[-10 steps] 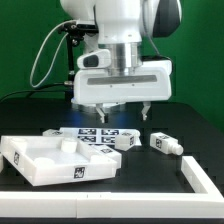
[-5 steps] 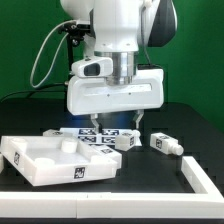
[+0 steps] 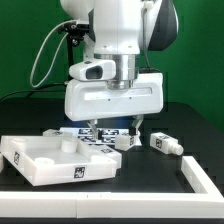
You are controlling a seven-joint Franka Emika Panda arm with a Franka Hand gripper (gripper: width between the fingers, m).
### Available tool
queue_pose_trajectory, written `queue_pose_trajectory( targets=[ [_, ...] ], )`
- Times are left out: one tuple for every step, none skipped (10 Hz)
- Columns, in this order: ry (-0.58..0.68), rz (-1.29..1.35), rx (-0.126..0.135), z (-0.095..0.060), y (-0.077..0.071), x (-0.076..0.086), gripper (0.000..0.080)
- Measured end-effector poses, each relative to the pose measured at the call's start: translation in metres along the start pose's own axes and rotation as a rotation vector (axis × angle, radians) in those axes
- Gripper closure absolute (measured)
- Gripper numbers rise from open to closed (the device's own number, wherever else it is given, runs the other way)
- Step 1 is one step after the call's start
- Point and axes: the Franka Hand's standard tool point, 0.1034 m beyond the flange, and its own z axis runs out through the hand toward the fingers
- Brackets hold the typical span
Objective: Assemble one leg
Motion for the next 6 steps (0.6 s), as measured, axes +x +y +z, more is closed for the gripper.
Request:
queue_pose_trajectory(
  targets=[
    [0.0,-0.007,-0.004,0.01,0.0,-0.002,0.0151],
    [-0.004,-0.009,-0.002,0.015,-0.003,-0.002,0.0151],
    [-0.003,-0.015,-0.002,0.021,-0.007,-0.001,0.0151],
    [0.014,-0.016,-0.009,0.021,-0.007,0.003,0.0151],
    [0.024,-0.019,-0.012,0.022,-0.009,0.005,0.0151],
    [0.034,-0.023,-0.015,0.022,-0.011,0.007,0.0151]
  ],
)
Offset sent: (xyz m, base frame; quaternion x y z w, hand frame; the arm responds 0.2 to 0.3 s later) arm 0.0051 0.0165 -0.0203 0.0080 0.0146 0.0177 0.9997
